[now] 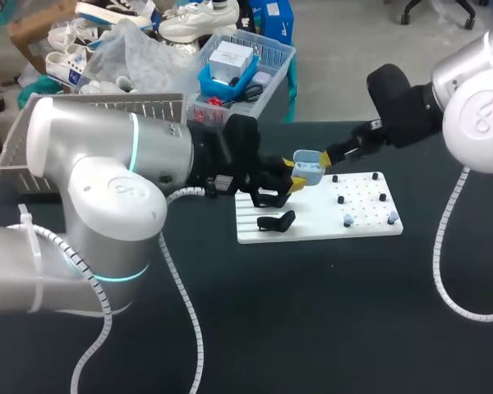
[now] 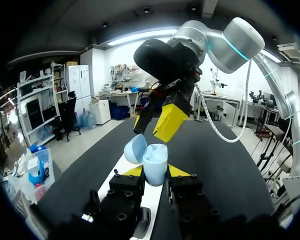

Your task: Pick up each earbud case from the left stands, insert the matching earbuds, close the lid, and place the case in the box.

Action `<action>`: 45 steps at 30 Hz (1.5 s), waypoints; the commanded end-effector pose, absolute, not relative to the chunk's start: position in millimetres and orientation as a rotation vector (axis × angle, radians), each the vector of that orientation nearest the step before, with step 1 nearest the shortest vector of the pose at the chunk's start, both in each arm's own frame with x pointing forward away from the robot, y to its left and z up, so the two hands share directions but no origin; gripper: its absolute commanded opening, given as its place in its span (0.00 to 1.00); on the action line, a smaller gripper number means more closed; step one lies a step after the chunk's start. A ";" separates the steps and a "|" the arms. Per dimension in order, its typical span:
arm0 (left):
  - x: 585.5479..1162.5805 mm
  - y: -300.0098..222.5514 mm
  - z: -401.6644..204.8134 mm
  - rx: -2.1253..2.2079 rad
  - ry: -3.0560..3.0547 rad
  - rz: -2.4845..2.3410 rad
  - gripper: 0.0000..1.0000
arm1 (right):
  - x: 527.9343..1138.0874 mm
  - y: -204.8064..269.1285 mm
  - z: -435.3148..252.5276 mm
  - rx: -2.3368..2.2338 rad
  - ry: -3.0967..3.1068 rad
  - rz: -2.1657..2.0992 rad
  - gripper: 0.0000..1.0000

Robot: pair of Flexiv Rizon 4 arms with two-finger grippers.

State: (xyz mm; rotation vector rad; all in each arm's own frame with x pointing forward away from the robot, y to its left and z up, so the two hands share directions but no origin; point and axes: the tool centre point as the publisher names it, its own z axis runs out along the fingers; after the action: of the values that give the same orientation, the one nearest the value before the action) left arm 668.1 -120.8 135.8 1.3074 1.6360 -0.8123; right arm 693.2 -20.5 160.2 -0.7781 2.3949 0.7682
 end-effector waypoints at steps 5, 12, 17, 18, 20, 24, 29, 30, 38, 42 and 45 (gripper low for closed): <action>667.1 -117.8 147.4 1.260 1.527 -0.852 0.00 | 667.2 -48.1 172.1 -0.669 2.413 0.615 1.00; 666.3 -121.3 151.2 1.265 1.461 -0.850 0.00 | 655.8 -61.9 171.2 -0.632 2.448 0.471 1.00; 670.5 -130.6 148.9 1.269 1.449 -0.863 0.00 | 645.0 -72.9 160.7 -0.584 2.472 0.513 1.00; 670.9 -132.8 147.4 1.273 1.450 -0.866 0.00 | 642.9 -74.7 159.0 -0.570 2.473 0.523 1.00; 670.8 -135.8 145.2 1.286 1.447 -0.873 0.00 | 638.5 -78.4 155.8 -0.555 2.474 0.539 1.00; 666.3 -141.3 144.3 1.296 1.435 -0.888 0.00 | 632.0 -84.0 148.3 -0.525 2.486 0.567 1.00; 662.8 -148.8 140.1 1.320 1.426 -0.898 0.00 | 628.8 -91.7 139.1 -0.497 2.496 0.596 1.00; 662.9 -149.9 139.5 1.324 1.425 -0.900 0.00 | 628.7 -93.4 137.1 -0.491 2.498 0.600 1.00; 670.2 -157.7 133.2 1.327 1.428 -0.904 0.00 | 625.7 -105.1 121.0 -0.440 2.525 0.637 1.00; 671.0 -159.3 128.7 1.325 1.437 -0.908 0.00 | 623.9 -107.8 116.3 -0.421 2.534 0.648 1.00; 670.8 -161.3 125.8 1.324 1.441 -0.912 0.00 | 622.8 -108.9 115.2 -0.415 2.538 0.652 1.00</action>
State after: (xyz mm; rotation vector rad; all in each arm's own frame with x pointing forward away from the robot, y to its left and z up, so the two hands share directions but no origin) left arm 667.5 -157.5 128.8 1.3221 1.4439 -0.9097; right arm 624.1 -108.3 114.3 -0.4166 2.5376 0.6506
